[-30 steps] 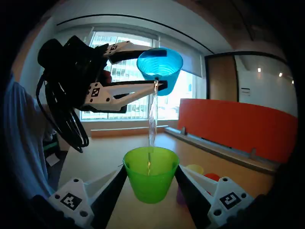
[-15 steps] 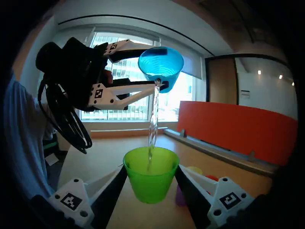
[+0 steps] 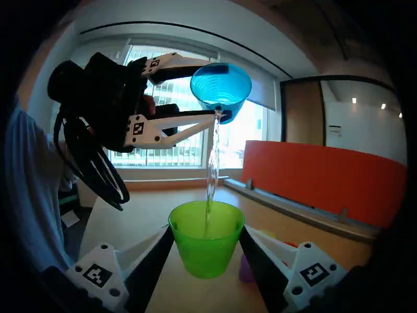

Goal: Pour water

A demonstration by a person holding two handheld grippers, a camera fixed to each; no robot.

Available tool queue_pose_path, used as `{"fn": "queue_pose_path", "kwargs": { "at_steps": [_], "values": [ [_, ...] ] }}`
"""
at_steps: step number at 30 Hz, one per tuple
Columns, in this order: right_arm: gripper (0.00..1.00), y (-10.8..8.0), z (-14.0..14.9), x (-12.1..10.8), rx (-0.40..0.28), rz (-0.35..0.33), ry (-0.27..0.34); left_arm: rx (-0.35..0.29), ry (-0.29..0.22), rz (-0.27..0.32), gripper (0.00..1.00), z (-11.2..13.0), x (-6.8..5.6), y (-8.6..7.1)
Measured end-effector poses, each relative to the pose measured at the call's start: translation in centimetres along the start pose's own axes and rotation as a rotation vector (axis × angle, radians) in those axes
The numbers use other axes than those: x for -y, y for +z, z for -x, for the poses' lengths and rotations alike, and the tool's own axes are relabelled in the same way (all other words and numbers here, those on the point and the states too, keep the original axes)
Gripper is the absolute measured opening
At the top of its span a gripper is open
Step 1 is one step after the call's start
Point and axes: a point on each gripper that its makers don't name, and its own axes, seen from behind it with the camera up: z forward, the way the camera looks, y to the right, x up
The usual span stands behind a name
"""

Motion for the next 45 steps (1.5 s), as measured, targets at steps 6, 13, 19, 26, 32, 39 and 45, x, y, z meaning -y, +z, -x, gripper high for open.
{"fn": "queue_pose_path", "kwargs": {
  "at_steps": [6,13,19,26,32,39,45],
  "values": [
    [0.88,0.1,0.0,0.1,-0.002,0.001,0.001,-0.004,0.033,-0.004,0.87,-0.2,0.3,0.2],
    [0.88,0.1,-0.3,0.0,-0.01,0.003,0.003,-0.011,0.074,-0.007,0.87,-0.5,0.6,0.4],
    [0.88,0.1,-0.4,0.0,-0.01,0.004,0.001,-0.013,0.11,-0.011,0.87,-0.6,0.7,0.7],
    [0.88,0.1,-0.4,0.0,-0.013,0.006,0.003,-0.016,0.153,-0.014,0.87,-0.7,0.8,0.8],
    [0.88,0.1,-0.5,-0.1,-0.015,0.008,0.003,-0.018,0.188,-0.016,0.87,-1.0,0.9,0.7],
    [0.88,0.2,-0.6,-0.2,-0.018,0.01,0.004,-0.024,0.229,-0.021,0.87,-1.4,1.1,0.4],
    [0.88,0.2,-0.7,-0.3,-0.021,0.01,0.005,-0.032,0.271,-0.022,0.87,-1.7,1.0,0.4]
  ]
}}
